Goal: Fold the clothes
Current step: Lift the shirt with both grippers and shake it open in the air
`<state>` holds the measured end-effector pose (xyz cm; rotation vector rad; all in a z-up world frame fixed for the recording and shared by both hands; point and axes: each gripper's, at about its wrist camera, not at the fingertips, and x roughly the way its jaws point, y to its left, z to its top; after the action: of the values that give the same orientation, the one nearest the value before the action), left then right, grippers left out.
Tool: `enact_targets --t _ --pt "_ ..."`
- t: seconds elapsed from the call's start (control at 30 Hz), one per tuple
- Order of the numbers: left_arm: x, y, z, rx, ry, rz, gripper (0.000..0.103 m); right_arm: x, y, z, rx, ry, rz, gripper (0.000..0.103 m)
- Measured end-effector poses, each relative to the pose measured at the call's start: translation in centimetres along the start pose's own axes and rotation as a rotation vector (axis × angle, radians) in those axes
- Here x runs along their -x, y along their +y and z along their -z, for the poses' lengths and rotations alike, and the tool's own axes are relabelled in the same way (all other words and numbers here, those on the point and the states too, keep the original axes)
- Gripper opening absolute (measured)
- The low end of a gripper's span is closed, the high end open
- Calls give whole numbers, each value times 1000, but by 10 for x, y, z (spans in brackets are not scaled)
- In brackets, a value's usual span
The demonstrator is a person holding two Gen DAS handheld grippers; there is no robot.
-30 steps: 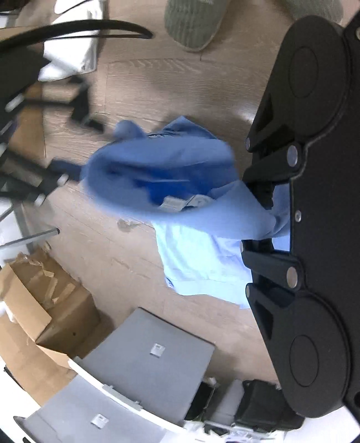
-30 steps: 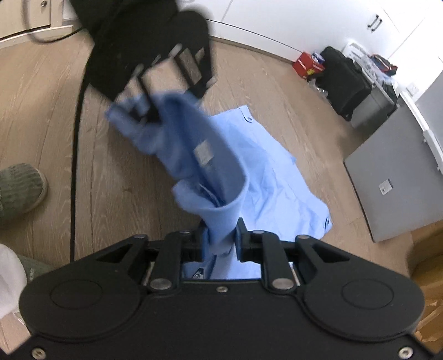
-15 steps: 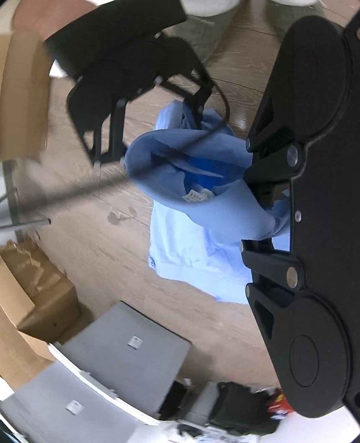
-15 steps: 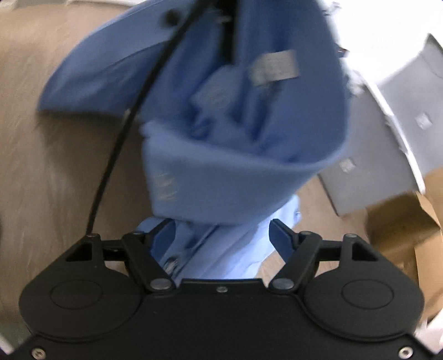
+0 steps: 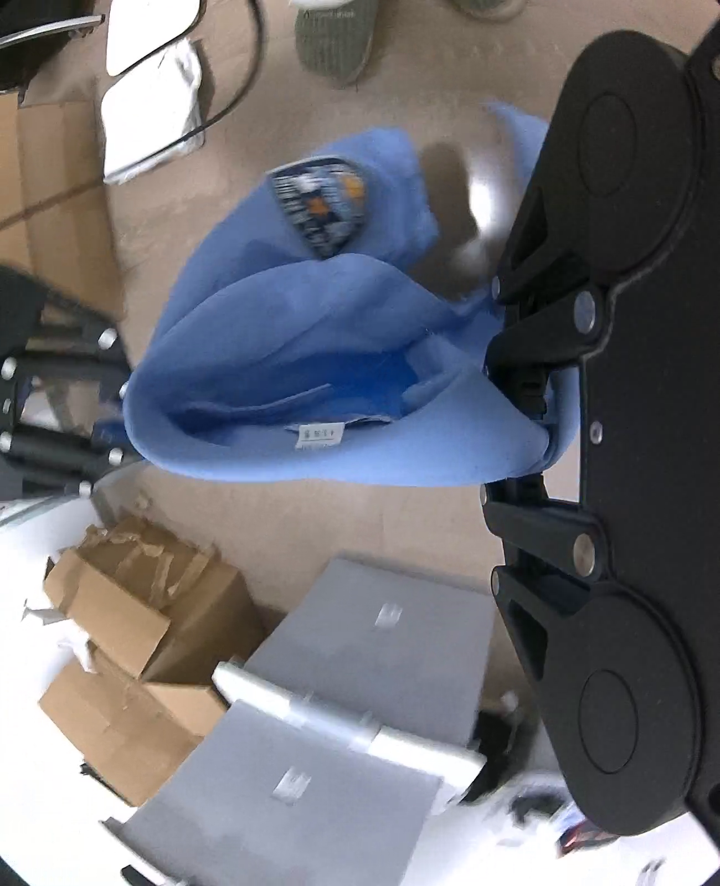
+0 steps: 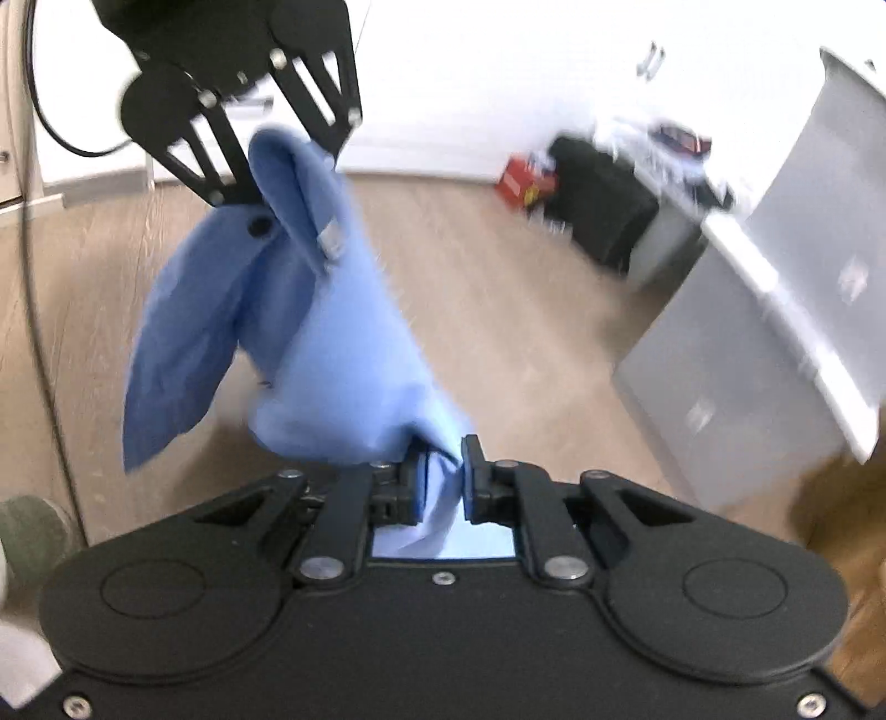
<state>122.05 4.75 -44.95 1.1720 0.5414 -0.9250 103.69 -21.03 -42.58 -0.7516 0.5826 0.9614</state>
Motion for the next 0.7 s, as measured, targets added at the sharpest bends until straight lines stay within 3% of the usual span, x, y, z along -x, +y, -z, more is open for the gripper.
enact_targets --t 0.17,0.23,0.3,0.4,0.57,0.63,0.7 --pt "4 125 -46 -64 3 -152 9 31 -121 -64 154 -4 122 13" --pt "10 181 -72 -111 -4 -280 9 55 -165 -81 197 -14 206 13" --pt "23 210 -93 -136 -28 -374 9 84 -211 -106 283 -42 324 13" --pt "44 228 -119 -165 -66 -465 10 129 -245 -119 365 -80 432 13" --pt "57 181 -145 -245 -97 -478 13 183 -241 -114 451 -88 490 13" --pt "54 138 -147 -280 -96 -449 13 192 -224 -101 466 -78 481 13" --pt "35 74 -148 -277 -104 -358 13 189 -195 -71 482 -43 418 13"
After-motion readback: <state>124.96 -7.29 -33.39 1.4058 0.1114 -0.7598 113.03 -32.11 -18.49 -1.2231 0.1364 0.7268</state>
